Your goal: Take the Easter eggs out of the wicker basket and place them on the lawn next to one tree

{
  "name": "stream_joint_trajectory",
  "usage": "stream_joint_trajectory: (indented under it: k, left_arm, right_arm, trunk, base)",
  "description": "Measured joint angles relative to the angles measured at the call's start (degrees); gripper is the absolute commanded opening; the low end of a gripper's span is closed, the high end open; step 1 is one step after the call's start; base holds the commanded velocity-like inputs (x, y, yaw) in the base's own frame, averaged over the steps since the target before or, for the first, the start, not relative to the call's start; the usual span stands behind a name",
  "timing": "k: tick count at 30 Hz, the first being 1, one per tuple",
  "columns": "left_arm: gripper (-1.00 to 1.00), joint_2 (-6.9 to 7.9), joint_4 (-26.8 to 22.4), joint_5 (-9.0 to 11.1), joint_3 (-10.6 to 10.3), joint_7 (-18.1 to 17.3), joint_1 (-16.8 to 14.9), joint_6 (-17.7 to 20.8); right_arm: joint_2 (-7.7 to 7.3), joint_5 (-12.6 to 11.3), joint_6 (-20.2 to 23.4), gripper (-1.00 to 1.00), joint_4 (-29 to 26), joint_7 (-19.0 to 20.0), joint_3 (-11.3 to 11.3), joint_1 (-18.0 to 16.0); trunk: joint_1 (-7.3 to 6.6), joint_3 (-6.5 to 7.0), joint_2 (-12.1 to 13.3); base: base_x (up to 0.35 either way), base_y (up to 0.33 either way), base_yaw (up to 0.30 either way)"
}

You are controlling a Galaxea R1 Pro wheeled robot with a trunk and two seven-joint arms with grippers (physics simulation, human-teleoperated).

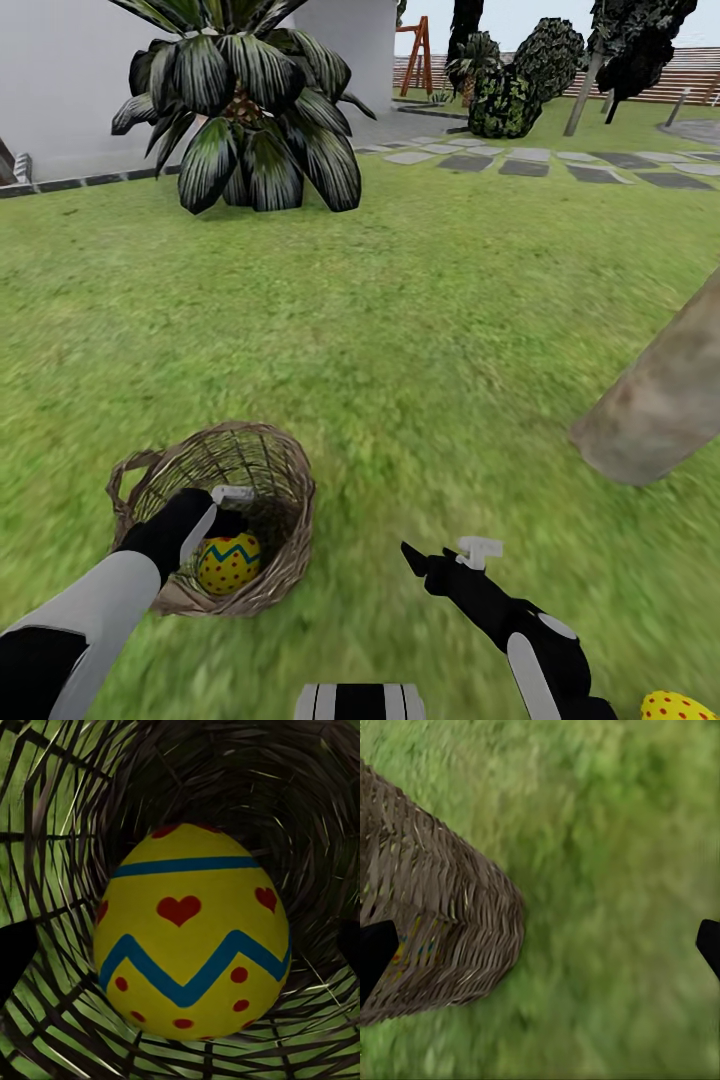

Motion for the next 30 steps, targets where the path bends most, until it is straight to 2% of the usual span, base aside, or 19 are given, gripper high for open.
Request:
stream_joint_trajectory:
  k: [13, 25, 30]
  left_arm:
    - [1.0, -0.05, -0.05, -0.22, -0.09, 0.03, 0.0, -0.08]
    - [1.0, -0.05, -0.09, -0.36, -0.29, 0.04, 0.0, -0.1]
    - [1.0, -0.05, -0.16, -0.28, -0.21, 0.04, 0.01, -0.17]
  right_arm:
    - [0.01, 0.0, 0.01, 1.0, -0.01, 0.0, -0.02, 0.0]
    - [0.0, 0.0, 0.01, 1.0, -0.01, 0.0, -0.03, 0.0]
    - [-0.02, -0.03, -0.02, 1.0, -0.01, 0.0, -0.06, 0.0]
  trunk:
    - [-0.01, 0.0, 0.0]
    - [0.0, 0.0, 0.0]
    - [0.13, -1.1, -0.06]
  base:
    - [0.081, 0.013, 0.0]
    - [0.012, 0.0, 0.0]
    - [0.0, 0.0, 0.0]
